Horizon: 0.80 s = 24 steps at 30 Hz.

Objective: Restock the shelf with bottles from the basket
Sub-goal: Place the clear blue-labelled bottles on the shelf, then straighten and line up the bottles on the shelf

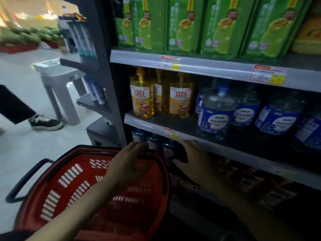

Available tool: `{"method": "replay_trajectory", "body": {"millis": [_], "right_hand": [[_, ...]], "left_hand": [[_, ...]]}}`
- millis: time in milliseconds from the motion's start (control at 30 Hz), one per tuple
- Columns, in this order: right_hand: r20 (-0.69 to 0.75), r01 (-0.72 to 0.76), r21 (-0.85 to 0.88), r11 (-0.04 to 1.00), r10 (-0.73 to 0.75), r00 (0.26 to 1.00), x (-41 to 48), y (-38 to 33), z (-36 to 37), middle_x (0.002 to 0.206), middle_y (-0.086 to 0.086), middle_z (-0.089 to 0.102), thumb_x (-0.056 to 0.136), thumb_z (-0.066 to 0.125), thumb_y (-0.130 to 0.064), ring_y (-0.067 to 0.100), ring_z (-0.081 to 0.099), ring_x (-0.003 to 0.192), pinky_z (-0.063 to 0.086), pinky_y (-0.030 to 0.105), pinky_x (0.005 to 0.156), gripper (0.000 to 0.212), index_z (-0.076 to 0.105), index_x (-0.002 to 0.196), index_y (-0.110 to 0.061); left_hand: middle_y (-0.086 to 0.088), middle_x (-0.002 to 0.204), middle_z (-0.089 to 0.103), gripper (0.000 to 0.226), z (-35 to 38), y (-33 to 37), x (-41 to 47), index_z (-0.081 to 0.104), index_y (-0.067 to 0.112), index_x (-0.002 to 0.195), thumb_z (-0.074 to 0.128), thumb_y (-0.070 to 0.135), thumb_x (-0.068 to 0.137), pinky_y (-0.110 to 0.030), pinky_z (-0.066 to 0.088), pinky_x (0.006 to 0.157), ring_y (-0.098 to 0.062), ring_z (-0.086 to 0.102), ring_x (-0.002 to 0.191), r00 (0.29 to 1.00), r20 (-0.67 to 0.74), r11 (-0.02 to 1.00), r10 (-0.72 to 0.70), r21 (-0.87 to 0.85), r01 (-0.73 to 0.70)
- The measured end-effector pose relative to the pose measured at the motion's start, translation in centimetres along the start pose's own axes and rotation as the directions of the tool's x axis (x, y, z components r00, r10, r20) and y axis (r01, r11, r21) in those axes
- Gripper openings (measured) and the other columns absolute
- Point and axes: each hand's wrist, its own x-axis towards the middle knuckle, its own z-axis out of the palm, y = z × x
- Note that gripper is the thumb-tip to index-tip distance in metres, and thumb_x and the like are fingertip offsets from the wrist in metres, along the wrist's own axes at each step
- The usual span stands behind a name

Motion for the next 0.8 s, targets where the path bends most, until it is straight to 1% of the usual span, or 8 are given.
{"method": "replay_trajectory", "body": {"millis": [133, 267, 367, 433, 533, 667, 733, 800], "right_hand": [[0.188, 0.047, 0.004, 0.999, -0.047, 0.981, -1.4, -1.4, 4.2, 0.154, -0.002, 0.033, 0.092, 0.067, -0.051, 0.020, 0.039, 0.140, 0.039, 0.038, 0.114, 0.074, 0.035, 0.155, -0.027], [0.364, -0.001, -0.011, 1.000, 0.005, 0.932, -2.8, -1.1, 8.8, 0.150, 0.003, 0.027, 0.092, 0.067, -0.050, 0.026, 0.040, 0.136, 0.042, 0.043, 0.112, 0.084, 0.018, 0.158, -0.034], [0.365, -0.087, 0.064, 0.994, 0.058, 0.929, -3.4, -1.2, 11.2, 0.159, 0.007, 0.017, 0.092, 0.071, -0.035, 0.031, 0.041, 0.141, 0.044, 0.045, 0.112, 0.101, -0.001, 0.162, -0.031], [0.320, -0.245, 0.132, 0.961, 0.192, 0.928, -3.3, -1.7, 12.2, 0.162, 0.011, 0.021, 0.094, 0.070, -0.023, 0.033, 0.040, 0.144, 0.041, 0.044, 0.112, 0.103, -0.006, 0.163, -0.022], [0.322, -0.404, 0.197, 0.893, 0.331, 0.887, -2.8, -1.9, 13.6, 0.156, 0.016, 0.042, 0.093, 0.069, -0.019, 0.034, 0.048, 0.138, 0.044, 0.044, 0.111, 0.088, 0.015, 0.162, -0.011], [0.367, -0.376, 0.223, 0.899, 0.279, 0.887, -2.1, -2.6, 14.1, 0.133, 0.009, 0.063, 0.085, 0.075, -0.010, 0.029, 0.062, 0.124, 0.051, 0.033, 0.096, 0.062, 0.049, 0.142, -0.009], [0.370, -0.334, 0.197, 0.922, 0.246, 0.896, -1.8, -3.9, 14.1, 0.130, 0.006, 0.062, 0.085, 0.079, -0.011, 0.026, 0.061, 0.123, 0.045, 0.026, 0.090, 0.064, 0.049, 0.140, -0.008], [0.345, -0.283, 0.185, 0.941, 0.207, 0.915, -1.7, -5.7, 14.4, 0.138, 0.010, 0.058, 0.086, 0.080, -0.014, 0.028, 0.056, 0.128, 0.041, 0.024, 0.091, 0.072, 0.042, 0.146, -0.006]], "left_hand": [[0.000, 0.142, 0.056, 0.071, 0.8, -4.6, -5.5, 0.051, 0.030, 0.147, 0.056, 0.065, 0.086, -0.039, 0.055, 0.095, -0.023, 0.059, 0.123, 1.000, 0.010, 0.982, 0.005, 0.187, -0.007], [-0.008, 0.136, 0.061, 0.072, 2.7, -9.0, -10.6, 0.056, 0.029, 0.144, 0.049, 0.069, 0.084, -0.042, 0.058, 0.089, -0.031, 0.065, 0.117, 0.990, 0.071, 0.946, -0.122, 0.309, 0.095], [0.000, 0.134, 0.061, 0.075, 3.5, -10.2, -13.6, 0.057, 0.033, 0.141, 0.039, 0.079, 0.085, -0.037, 0.056, 0.089, -0.023, 0.065, 0.116, 0.968, 0.083, 0.932, -0.236, 0.303, 0.202], [0.010, 0.126, 0.062, 0.086, 3.7, -10.2, -15.0, 0.061, 0.037, 0.134, 0.022, 0.092, 0.081, -0.032, 0.054, 0.084, -0.014, 0.067, 0.110, 0.951, 0.076, 0.918, -0.300, 0.293, 0.266], [0.014, 0.107, 0.067, 0.098, 3.9, -10.5, -16.3, 0.066, 0.035, 0.112, -0.004, 0.094, 0.077, -0.031, 0.051, 0.074, -0.010, 0.069, 0.098, 0.943, 0.102, 0.914, -0.317, 0.296, 0.276], [0.008, 0.090, 0.075, 0.077, 2.9, -12.7, -16.6, 0.072, 0.030, 0.105, 0.019, 0.082, 0.085, -0.033, 0.053, 0.069, -0.014, 0.071, 0.085, 0.938, 0.057, 0.904, -0.342, 0.294, 0.312], [0.008, 0.083, 0.075, 0.067, 1.9, -14.2, -16.6, 0.075, 0.030, 0.102, 0.027, 0.074, 0.085, -0.032, 0.055, 0.063, -0.014, 0.072, 0.078, 0.931, -0.015, 0.879, -0.366, 0.323, 0.351], [0.008, 0.073, 0.071, 0.057, 1.2, -15.7, -16.7, 0.074, 0.025, 0.086, 0.033, 0.064, 0.088, -0.030, 0.053, 0.055, -0.016, 0.070, 0.069, 0.928, -0.100, 0.844, -0.359, 0.391, 0.368]]}}
